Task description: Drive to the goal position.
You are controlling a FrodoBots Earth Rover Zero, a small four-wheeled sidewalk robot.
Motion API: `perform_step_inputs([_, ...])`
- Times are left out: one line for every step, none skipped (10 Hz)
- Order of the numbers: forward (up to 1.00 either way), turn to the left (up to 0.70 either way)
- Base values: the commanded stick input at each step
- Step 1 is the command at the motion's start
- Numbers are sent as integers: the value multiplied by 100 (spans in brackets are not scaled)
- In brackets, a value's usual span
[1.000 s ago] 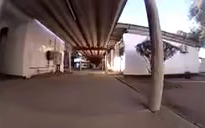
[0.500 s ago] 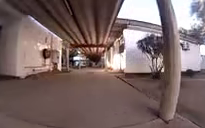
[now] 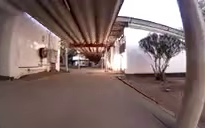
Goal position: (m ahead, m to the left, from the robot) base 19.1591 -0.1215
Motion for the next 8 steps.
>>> perform_step_inputs([70,0])
perform_step_inputs([70,0])
perform_step_inputs([70,0])
perform_step_inputs([70,0])
perform_step_inputs([70,0])
perform_step_inputs([70,0])
perform_step_inputs([70,0])
perform_step_inputs([70,0])
